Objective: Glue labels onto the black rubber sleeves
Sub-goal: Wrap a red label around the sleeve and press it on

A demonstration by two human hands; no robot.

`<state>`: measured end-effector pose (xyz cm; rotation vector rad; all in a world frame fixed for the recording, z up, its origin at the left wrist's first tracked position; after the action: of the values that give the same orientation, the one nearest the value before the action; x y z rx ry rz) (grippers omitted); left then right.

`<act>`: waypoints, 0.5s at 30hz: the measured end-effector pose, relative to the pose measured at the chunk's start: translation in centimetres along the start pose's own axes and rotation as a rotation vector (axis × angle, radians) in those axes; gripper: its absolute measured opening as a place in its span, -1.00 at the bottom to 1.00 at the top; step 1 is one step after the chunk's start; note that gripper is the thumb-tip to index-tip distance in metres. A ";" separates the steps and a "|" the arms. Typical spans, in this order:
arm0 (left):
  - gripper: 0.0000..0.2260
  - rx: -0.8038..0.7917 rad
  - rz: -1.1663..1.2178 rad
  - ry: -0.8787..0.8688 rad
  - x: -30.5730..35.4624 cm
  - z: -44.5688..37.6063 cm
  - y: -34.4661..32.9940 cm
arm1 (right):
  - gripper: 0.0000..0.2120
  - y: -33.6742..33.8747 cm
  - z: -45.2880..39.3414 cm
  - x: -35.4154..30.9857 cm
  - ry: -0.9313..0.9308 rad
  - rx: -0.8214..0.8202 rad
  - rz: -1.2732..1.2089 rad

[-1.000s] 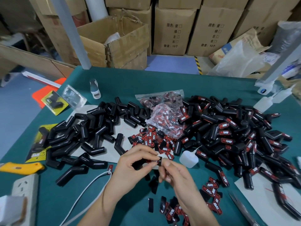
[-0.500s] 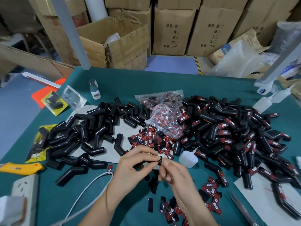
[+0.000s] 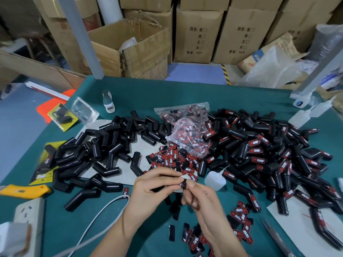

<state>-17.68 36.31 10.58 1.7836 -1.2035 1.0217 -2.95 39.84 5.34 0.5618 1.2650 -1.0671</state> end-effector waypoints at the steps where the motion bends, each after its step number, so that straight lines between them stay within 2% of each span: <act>1: -0.89 0.002 0.016 0.007 0.0 0.0 0.0 | -0.51 0.0 0.0 0.0 0.000 0.001 0.002; 8: -0.88 0.000 0.042 0.052 0.0 0.0 0.1 | -0.58 -0.7 0.1 -0.7 0.057 -0.085 0.041; 12: -0.84 -0.061 0.045 0.066 0.4 -0.1 0.0 | -0.44 -0.7 0.1 -1.0 0.094 -0.091 0.086; 15: -0.83 -0.096 0.039 0.058 0.4 0.0 -0.1 | -0.62 -0.7 0.1 -1.5 0.132 -0.080 0.164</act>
<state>-17.49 36.18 10.88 1.6521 -1.2353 1.0142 -3.42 39.96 6.94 0.6709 1.3463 -0.8507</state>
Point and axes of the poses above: each hand's wrist, its own z-axis away from the middle knuckle, its own y-axis out of the back of the hand, x = y × z, the point moved 10 cm from there along -z, towards the middle knuckle, and after that the axes turned 2 degrees about -y, right-handed, at the moved point
